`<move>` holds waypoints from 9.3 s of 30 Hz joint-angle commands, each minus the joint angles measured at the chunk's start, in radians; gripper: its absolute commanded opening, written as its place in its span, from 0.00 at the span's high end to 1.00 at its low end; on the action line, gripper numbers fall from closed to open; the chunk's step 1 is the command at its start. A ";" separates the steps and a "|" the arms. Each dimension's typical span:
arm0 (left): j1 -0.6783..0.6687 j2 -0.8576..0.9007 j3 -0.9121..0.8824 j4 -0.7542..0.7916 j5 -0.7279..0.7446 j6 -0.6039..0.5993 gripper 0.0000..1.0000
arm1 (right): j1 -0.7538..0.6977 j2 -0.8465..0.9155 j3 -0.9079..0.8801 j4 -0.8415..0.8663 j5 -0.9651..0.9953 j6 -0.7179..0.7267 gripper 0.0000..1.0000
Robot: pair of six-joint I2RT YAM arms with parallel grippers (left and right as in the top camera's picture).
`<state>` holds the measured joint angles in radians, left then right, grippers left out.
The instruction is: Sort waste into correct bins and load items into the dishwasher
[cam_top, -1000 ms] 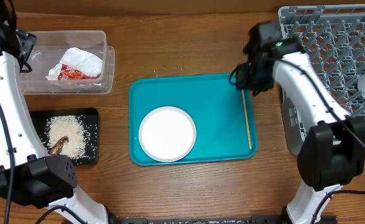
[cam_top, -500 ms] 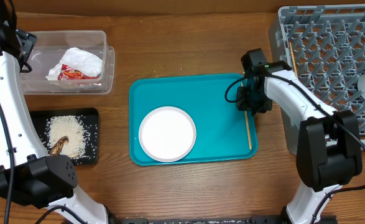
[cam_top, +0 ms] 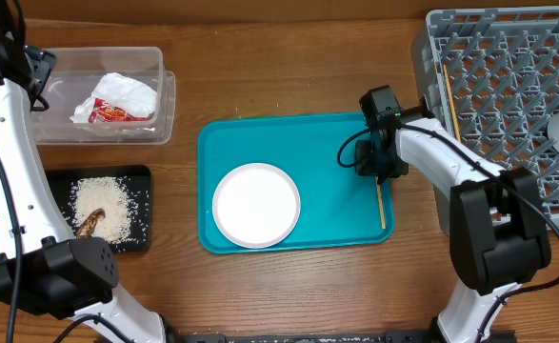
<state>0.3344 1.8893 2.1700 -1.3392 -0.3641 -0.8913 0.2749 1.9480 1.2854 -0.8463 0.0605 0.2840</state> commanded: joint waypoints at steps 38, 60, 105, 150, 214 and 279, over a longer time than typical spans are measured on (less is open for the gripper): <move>-0.004 0.004 0.004 0.002 -0.019 0.001 0.00 | -0.277 -0.063 0.721 -0.366 0.036 -0.163 0.96; -0.004 0.004 0.004 0.002 -0.019 0.001 0.00 | -0.500 0.104 0.658 -0.196 -0.115 -0.468 0.96; -0.004 0.004 0.004 0.002 -0.019 0.001 0.00 | -0.214 0.019 0.657 -0.536 -0.758 -0.415 0.38; -0.004 0.004 0.004 0.002 -0.019 0.001 0.00 | 0.436 0.057 0.028 -0.020 -0.106 0.372 0.88; -0.004 0.004 0.004 0.002 -0.019 0.001 0.00 | -0.272 0.146 0.876 -0.299 0.565 0.105 0.91; -0.004 0.004 0.004 0.002 -0.019 0.001 0.00 | 0.125 -0.969 0.177 -0.755 -0.080 0.237 0.00</move>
<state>0.3344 1.8893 2.1700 -1.3388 -0.3645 -0.8913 0.4061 1.0328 1.4765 -1.6211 -0.0360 0.5304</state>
